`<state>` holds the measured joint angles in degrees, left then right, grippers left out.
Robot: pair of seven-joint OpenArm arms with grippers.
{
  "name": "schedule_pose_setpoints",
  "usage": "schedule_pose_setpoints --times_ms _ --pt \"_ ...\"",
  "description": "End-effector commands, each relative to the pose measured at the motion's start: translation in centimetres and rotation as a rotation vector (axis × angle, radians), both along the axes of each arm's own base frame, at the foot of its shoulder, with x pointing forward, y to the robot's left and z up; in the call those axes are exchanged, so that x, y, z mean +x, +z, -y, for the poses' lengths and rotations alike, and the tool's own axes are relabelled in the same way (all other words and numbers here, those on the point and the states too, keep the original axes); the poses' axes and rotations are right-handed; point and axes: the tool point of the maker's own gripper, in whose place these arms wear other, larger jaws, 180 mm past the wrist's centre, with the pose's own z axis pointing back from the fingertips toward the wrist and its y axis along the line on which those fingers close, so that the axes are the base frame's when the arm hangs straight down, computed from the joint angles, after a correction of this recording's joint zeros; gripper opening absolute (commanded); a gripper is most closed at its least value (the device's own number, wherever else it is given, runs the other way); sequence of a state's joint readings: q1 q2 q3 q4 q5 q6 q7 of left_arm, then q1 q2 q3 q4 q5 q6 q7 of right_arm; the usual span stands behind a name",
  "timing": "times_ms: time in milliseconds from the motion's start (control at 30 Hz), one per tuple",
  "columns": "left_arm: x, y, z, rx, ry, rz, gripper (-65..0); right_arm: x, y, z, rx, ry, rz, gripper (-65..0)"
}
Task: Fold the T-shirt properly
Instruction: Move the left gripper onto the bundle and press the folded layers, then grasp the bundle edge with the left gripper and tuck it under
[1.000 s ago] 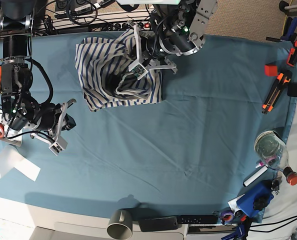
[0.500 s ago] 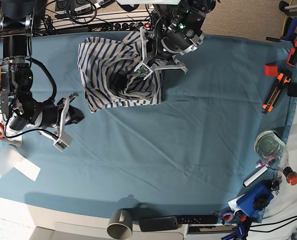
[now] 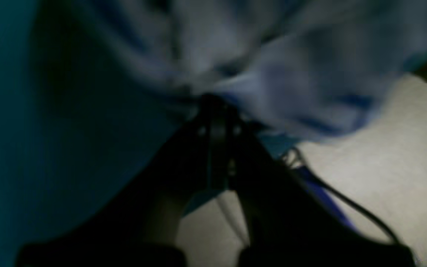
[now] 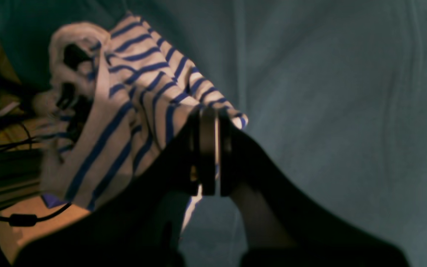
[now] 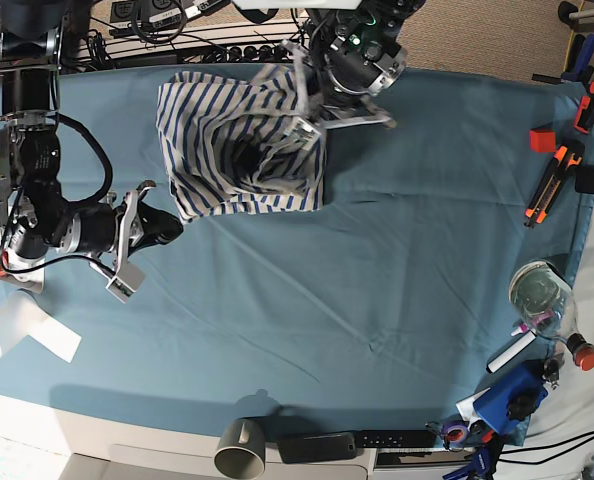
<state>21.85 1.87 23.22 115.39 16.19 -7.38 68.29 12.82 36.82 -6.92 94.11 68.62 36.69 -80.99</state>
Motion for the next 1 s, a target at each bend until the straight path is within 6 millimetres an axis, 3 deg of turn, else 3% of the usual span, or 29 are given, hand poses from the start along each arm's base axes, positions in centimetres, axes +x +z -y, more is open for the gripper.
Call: schedule_pose_setpoints --times_ms 0,133,233,300,433,500,567,967 --pt "1.2 1.5 -0.8 0.006 0.049 0.061 -65.0 0.8 1.5 0.2 0.01 -0.002 0.048 -63.7" --pt "3.4 6.2 -2.9 -0.021 0.205 0.219 -65.0 0.8 1.5 0.3 0.009 -0.002 0.048 -63.7" --pt "3.4 8.8 -2.9 -0.1 0.244 0.292 -65.0 0.9 1.4 0.4 -0.002 -0.004 0.049 -63.7" --pt "2.5 9.9 -0.8 -0.219 0.175 0.289 -65.0 0.9 1.3 0.5 -0.011 -0.001 0.053 -63.7" --pt "0.0 12.8 6.1 -0.567 -0.103 0.268 -65.0 1.0 1.1 0.9 -0.035 -0.006 0.055 -63.7" --pt "-0.2 14.0 7.2 -0.639 -0.147 0.292 -65.0 1.1 0.9 1.1 -0.053 -0.011 0.057 -63.7" --pt "0.2 14.1 7.1 -0.632 -0.15 0.306 -65.0 1.1 0.7 1.5 -0.073 -0.015 0.058 -63.7" --pt "2.0 7.3 8.9 -0.546 -0.208 0.168 -65.0 1.1 0.7 1.5 -0.076 -0.016 0.058 -63.7"
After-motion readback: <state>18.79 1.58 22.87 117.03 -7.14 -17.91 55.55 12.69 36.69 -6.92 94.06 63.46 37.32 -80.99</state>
